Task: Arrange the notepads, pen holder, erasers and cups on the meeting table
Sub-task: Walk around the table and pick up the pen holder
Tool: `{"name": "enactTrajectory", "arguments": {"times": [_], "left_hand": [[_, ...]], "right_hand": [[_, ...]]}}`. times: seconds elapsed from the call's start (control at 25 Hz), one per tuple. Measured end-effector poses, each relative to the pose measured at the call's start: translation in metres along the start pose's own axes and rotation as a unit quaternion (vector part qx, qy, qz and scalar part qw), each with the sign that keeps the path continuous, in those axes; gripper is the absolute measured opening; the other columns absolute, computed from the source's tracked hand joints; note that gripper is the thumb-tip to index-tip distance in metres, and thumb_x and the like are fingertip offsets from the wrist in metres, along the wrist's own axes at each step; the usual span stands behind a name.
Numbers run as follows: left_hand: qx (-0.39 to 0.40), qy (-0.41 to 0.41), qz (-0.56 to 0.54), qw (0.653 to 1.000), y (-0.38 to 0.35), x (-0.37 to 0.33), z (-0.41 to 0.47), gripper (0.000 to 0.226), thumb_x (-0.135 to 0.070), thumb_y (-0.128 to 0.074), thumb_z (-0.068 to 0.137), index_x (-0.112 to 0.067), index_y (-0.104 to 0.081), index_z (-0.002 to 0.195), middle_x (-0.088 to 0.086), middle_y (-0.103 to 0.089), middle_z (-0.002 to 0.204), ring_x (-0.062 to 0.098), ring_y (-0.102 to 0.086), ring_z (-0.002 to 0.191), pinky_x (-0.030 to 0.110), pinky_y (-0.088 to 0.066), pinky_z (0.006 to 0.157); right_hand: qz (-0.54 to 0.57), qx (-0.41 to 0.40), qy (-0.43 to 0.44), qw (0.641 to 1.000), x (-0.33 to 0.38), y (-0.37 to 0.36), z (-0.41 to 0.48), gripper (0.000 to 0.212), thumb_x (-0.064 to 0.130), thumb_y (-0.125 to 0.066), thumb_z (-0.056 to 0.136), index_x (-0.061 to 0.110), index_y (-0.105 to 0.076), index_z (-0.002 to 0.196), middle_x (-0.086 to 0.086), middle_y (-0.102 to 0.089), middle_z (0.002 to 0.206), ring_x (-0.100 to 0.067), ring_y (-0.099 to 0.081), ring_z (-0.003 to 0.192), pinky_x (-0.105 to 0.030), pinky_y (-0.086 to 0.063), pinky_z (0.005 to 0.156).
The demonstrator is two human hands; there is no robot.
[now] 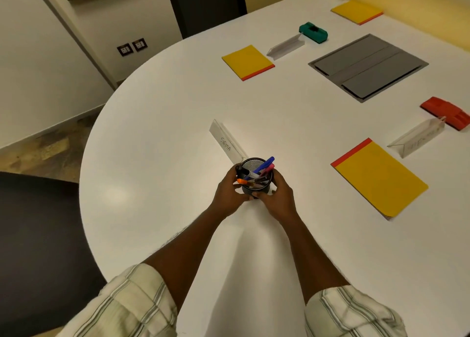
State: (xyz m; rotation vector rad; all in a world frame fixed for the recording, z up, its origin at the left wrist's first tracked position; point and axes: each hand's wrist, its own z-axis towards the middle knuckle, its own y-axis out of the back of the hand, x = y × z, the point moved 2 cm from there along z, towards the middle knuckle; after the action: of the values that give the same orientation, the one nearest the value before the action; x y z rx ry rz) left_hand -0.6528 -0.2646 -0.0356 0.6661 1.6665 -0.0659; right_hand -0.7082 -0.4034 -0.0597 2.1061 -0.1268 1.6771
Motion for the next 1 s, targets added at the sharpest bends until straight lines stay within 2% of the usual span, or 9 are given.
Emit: {"name": "enactTrajectory", "arguments": {"times": [0.12, 0.2, 0.24, 0.36, 0.48, 0.6, 0.76, 0.88, 1.0], "left_hand": [[-0.028, -0.010, -0.016, 0.999, 0.016, -0.012, -0.032, 0.073, 0.001, -0.081, 0.066, -0.016, -0.048, 0.130, -0.003, -0.061, 0.116, 0.014, -0.061, 0.099, 0.024, -0.057, 0.080], [-0.032, -0.026, -0.010, 0.999, 0.027, -0.016, -0.051, 0.069, -0.004, -0.082, 0.066, -0.021, -0.052, 0.126, -0.004, -0.062, 0.116, 0.017, -0.063, 0.100, 0.022, -0.058, 0.075], [-0.039, -0.038, -0.007, 0.998, 0.036, -0.020, -0.066, 0.068, -0.007, -0.084, 0.065, -0.026, -0.053, 0.123, -0.007, -0.063, 0.115, 0.015, -0.063, 0.098, 0.021, -0.057, 0.073], [-0.075, -0.064, 0.008, 0.995, 0.065, -0.032, -0.114, 0.071, -0.018, -0.087, 0.058, -0.038, -0.055, 0.118, -0.018, -0.062, 0.110, 0.007, -0.062, 0.092, 0.016, -0.054, 0.073], [-0.117, -0.090, 0.028, 0.989, 0.092, -0.037, -0.164, 0.070, -0.021, -0.087, 0.060, -0.028, -0.056, 0.122, -0.017, -0.060, 0.114, 0.006, -0.060, 0.098, 0.013, -0.051, 0.077], [-0.149, -0.111, 0.024, 0.982, 0.121, -0.038, -0.221, 0.065, -0.019, -0.085, 0.064, -0.020, -0.057, 0.123, -0.009, -0.059, 0.118, 0.011, -0.057, 0.108, 0.020, -0.050, 0.084], [-0.182, -0.142, 0.005, 0.973, 0.156, -0.036, -0.320, 0.061, -0.018, -0.082, 0.069, -0.021, -0.055, 0.124, -0.011, -0.052, 0.121, 0.010, -0.053, 0.115, 0.029, -0.051, 0.091], [-0.172, -0.145, 0.000, 0.974, 0.178, -0.033, -0.398, 0.064, -0.024, -0.079, 0.075, -0.027, -0.047, 0.131, -0.012, -0.042, 0.132, 0.008, -0.048, 0.122, 0.035, -0.045, 0.099], [-0.151, -0.136, 0.009, 0.979, 0.206, -0.022, -0.476, 0.079, -0.019, -0.075, 0.078, -0.033, -0.030, 0.143, -0.011, -0.035, 0.140, 0.009, -0.042, 0.129, 0.037, -0.042, 0.105]], "right_hand": [[-0.006, 0.023, 0.028, 0.999, 0.024, 0.003, -0.033, 0.072, 0.019, -0.082, 0.073, 0.023, -0.047, 0.135, 0.018, -0.053, 0.118, -0.001, -0.049, 0.112, -0.012, -0.040, 0.089], [-0.012, 0.045, 0.041, 0.998, 0.036, 0.007, -0.052, 0.072, 0.021, -0.082, 0.072, 0.024, -0.047, 0.135, 0.017, -0.055, 0.122, -0.002, -0.049, 0.115, -0.024, -0.042, 0.095], [-0.014, 0.054, 0.053, 0.997, 0.045, 0.007, -0.064, 0.072, 0.021, -0.083, 0.072, 0.026, -0.047, 0.134, 0.017, -0.056, 0.122, -0.002, -0.050, 0.115, -0.026, -0.042, 0.096], [-0.028, 0.083, 0.093, 0.992, 0.074, 0.004, -0.099, 0.071, 0.022, -0.084, 0.070, 0.032, -0.048, 0.131, 0.024, -0.056, 0.117, 0.002, -0.052, 0.112, -0.019, -0.044, 0.091], [-0.039, 0.118, 0.117, 0.985, 0.103, -0.012, -0.136, 0.072, 0.020, -0.084, 0.070, 0.033, -0.048, 0.130, 0.023, -0.055, 0.118, 0.002, -0.052, 0.111, -0.015, -0.043, 0.088], [-0.057, 0.146, 0.153, 0.976, 0.134, -0.036, -0.180, 0.071, 0.016, -0.084, 0.069, 0.029, -0.050, 0.131, 0.018, -0.057, 0.120, -0.001, -0.052, 0.112, -0.022, -0.045, 0.094], [-0.056, 0.177, 0.205, 0.961, 0.169, -0.072, -0.263, 0.066, 0.017, -0.084, 0.070, 0.030, -0.053, 0.127, 0.019, -0.060, 0.117, -0.003, -0.056, 0.112, -0.028, -0.046, 0.097], [-0.047, 0.191, 0.227, 0.954, 0.187, -0.097, -0.329, 0.059, 0.020, -0.084, 0.068, 0.039, -0.055, 0.115, 0.023, -0.064, 0.109, 0.005, -0.059, 0.106, -0.026, -0.048, 0.093], [-0.044, 0.220, 0.234, 0.946, 0.202, -0.127, -0.398, 0.056, 0.021, -0.084, 0.069, 0.030, -0.058, 0.118, 0.013, -0.067, 0.111, -0.002, -0.061, 0.106, -0.031, -0.049, 0.096]]}}
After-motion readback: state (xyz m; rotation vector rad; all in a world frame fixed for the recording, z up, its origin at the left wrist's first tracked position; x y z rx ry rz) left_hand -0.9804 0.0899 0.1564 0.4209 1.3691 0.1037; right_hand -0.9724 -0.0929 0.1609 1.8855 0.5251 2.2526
